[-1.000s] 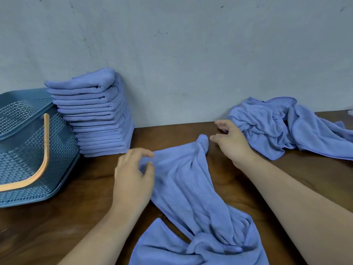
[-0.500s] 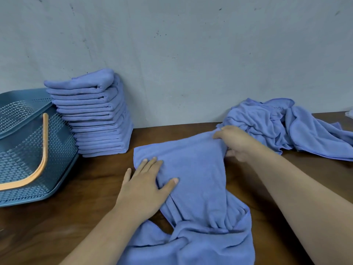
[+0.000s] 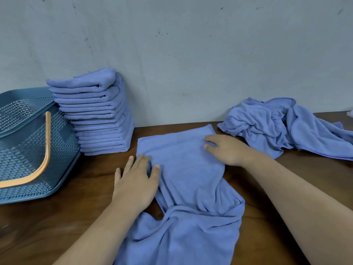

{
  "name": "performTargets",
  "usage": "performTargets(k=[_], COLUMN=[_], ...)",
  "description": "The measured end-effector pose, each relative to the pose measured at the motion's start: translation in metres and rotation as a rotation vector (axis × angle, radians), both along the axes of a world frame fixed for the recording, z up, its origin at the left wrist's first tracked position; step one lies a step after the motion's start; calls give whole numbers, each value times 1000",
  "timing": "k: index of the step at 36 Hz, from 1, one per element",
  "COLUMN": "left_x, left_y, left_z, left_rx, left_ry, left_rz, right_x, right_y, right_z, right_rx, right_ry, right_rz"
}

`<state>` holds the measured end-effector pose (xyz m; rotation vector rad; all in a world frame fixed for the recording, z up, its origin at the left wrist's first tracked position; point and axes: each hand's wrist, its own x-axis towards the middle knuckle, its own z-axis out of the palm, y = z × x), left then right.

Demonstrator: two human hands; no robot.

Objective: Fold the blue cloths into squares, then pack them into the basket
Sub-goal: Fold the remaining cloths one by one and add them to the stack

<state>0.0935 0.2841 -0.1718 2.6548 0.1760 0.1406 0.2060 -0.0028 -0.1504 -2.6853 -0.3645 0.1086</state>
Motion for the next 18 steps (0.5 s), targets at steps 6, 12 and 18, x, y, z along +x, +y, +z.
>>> performTargets(k=[6, 12, 18], left_x=[0, -2, -1], left_y=[3, 2, 3], left_z=[-2, -10, -5], left_rx=[-149, 19, 18], left_ry=[-300, -160, -14], left_rz=[-155, -354, -291], right_x=[0, -58, -129], right_y=[-2, -5, -22], right_z=[-17, -8, -8], right_rx=[173, 237, 106], right_ry=[-247, -337, -151], right_rz=[-67, -249, -243])
